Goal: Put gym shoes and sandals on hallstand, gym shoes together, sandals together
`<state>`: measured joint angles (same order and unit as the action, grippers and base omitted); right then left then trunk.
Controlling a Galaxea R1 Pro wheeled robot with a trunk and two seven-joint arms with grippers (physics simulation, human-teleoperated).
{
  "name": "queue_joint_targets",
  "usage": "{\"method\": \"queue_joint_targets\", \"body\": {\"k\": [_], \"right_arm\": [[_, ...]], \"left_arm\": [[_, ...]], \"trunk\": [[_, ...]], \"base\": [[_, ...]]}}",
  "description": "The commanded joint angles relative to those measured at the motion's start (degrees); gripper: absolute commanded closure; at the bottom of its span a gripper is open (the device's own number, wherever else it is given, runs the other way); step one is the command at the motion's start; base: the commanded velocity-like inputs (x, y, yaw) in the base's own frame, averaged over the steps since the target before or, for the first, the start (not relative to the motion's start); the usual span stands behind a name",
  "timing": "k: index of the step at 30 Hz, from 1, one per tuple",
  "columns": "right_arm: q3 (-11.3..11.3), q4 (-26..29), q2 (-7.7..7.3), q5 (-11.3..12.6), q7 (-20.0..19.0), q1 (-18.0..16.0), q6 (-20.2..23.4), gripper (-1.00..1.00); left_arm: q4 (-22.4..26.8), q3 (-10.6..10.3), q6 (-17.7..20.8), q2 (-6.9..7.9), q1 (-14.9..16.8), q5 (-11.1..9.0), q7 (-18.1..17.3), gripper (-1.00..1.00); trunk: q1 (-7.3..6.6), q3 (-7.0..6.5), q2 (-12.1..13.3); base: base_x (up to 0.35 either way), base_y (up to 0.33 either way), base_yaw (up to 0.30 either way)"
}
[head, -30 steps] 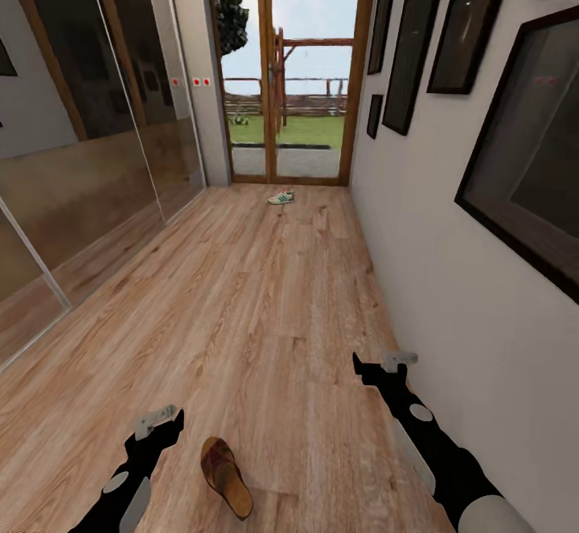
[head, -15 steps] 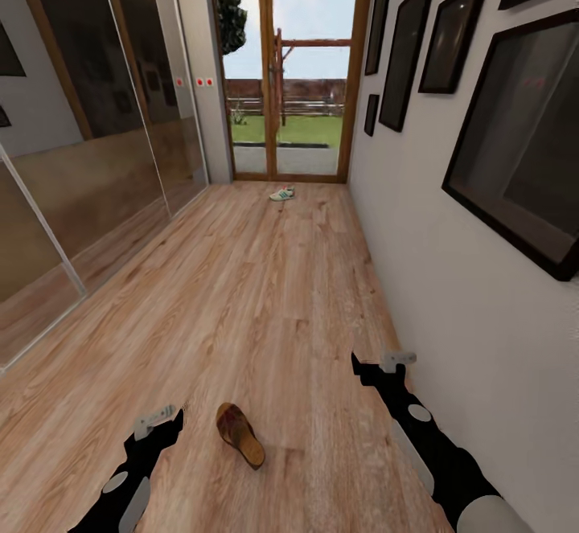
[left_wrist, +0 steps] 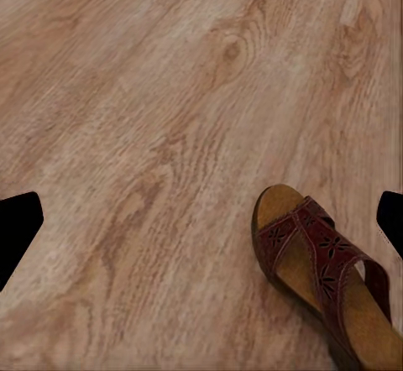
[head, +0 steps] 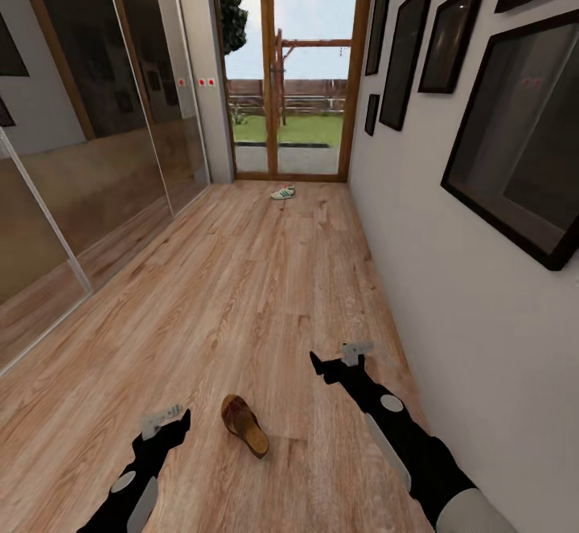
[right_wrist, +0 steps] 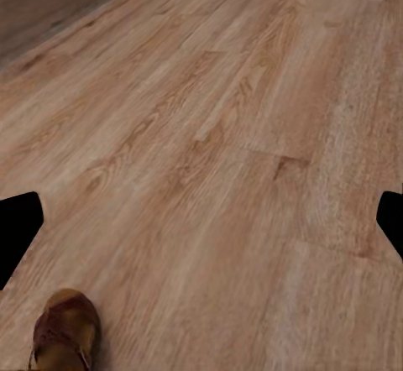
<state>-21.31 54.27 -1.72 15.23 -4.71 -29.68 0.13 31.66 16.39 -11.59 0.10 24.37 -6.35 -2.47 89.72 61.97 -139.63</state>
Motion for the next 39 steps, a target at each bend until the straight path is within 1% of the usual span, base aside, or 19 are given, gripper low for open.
{"method": "queue_joint_targets", "body": {"k": [1,2,3,4,6,7,9,11,14,18,22,24,25,27,28,30,34,39], "right_arm": [[-0.21,1.11,0.27,0.6,-0.22,-0.21,1.48,-1.0],[-0.26,2.19,0.56,0.6,-0.34,-0.4,3.02,-1.0],[-0.4,7.03,1.88,0.64,-0.63,-1.48,10.31,-1.0],[-0.43,9.28,2.73,0.68,-0.7,-2.01,13.48,-1.0],[-0.45,11.25,3.59,0.71,-0.73,-2.48,16.14,-1.0],[-0.47,13.3,4.6,0.8,-0.77,-2.87,18.25,-1.0],[-0.46,15.63,5.72,0.96,-0.89,-3.24,20.22,-1.0],[-0.5,16.83,6.31,1.04,-1.17,-3.43,21.23,-1.0],[-0.56,17.53,6.63,1.08,-1.5,-3.53,21.74,-1.0],[-0.38,19.35,6.76,1.11,-1.78,-3.61,22.17,-1.0],[-0.34,19.92,6.74,1.11,-1.84,-3.63,22.24,-1.0],[-0.36,20.17,6.73,1.12,-1.86,-3.63,22.26,-1.0],[-0.43,20.3,6.73,1.12,-1.87,-3.63,22.27,-1.0],[-0.42,20.32,6.73,1.12,-1.87,-3.63,22.28,-1.0],[-0.43,20.33,6.73,1.12,-1.88,-3.63,22.28,-1.0],[-0.46,20.38,6.73,1.12,-1.88,-3.63,22.28,-1.0],[-0.48,20.42,6.73,1.12,-1.88,-3.63,22.28,-1.0],[-0.49,20.43,6.74,1.12,-1.88,-3.63,22.28,-1.0]], "left_arm": [[-0.02,0.03,-0.12,-0.22,0.05,-0.6,-0.24,-1.0],[0.0,0.02,-0.12,-0.42,0.09,-0.6,-0.22,-1.0],[0.09,-0.02,-0.03,-1.37,0.25,-0.63,-0.19,-1.0],[0.12,-0.03,0.01,-1.98,0.33,-0.63,-0.15,-1.0],[0.13,0.02,0.03,-2.64,0.51,-0.62,0.03,-1.0],[0.18,0.07,-0.02,-3.42,0.8,-0.63,1.63,-1.0],[0.25,0.1,-0.15,-4.41,1.13,-0.66,4.38,-1.0],[0.31,0.11,-0.27,-4.99,1.29,-0.67,5.93,-1.0],[0.48,0.1,-0.36,-5.31,1.38,-0.68,6.94,-1.0],[2.21,0.2,-0.32,-5.63,1.45,-0.68,8.01,-1.0],[2.95,0.26,-0.3,-5.74,1.46,-0.94,8.73,-1.0],[3.25,0.24,-0.32,-6.09,1.47,-1.76,9.82,-1.0],[3.41,0.1,-0.37,-6.69,1.49,-2.65,11.32,-1.0],[3.49,-0.06,-0.4,-7.19,1.51,-3.07,12.66,-1.0],[3.58,-0.24,-0.43,-7.86,1.55,-3.45,14.62,-1.0],[3.63,-0.36,-0.44,-8.34,1.71,-3.65,15.76,-1.0],[3.64,-0.45,-0.45,-9.24,2.51,-3.74,16.74,-1.0],[3.6,-0.47,-0.47,-9.57,2.9,-3.76,17.21,-1.0]], "trunk": [[-0.01,0.05,-0.02],[-0.01,0.05,-0.02],[-0.01,0.05,-0.02],[-0.01,0.05,-0.02],[-0.01,0.05,-0.02],[-0.01,0.05,-0.02],[-0.01,0.05,-0.02],[-0.01,0.05,-0.02],[-0.01,0.05,-0.02],[-0.01,0.05,-0.02],[-0.01,0.05,-0.02],[-0.01,0.05,-0.02],[-0.01,0.05,-0.02],[-0.01,0.05,-0.02],[-0.01,0.05,-0.02],[-0.01,0.05,-0.02],[-0.01,0.05,-0.02],[-0.01,0.05,-0.02]], "base": [[-0.003,0.001,0.0],[-0.002,0.001,0.0],[0.0,0.0,0.0],[0.0,0.0,0.0],[0.0,0.0,0.0],[0.0,0.0,0.0],[0.0,0.0,0.0],[0.0,0.0,0.0],[0.0,0.0,0.0],[0.0,0.0,0.0],[0.0,0.0,0.0],[0.0,0.0,0.0],[0.0,0.0,0.0],[0.0,0.0,0.0],[0.0,0.0,0.0],[0.0,0.0,0.0],[0.0,0.0,-0.087],[0.0,0.0,-0.229]]}}
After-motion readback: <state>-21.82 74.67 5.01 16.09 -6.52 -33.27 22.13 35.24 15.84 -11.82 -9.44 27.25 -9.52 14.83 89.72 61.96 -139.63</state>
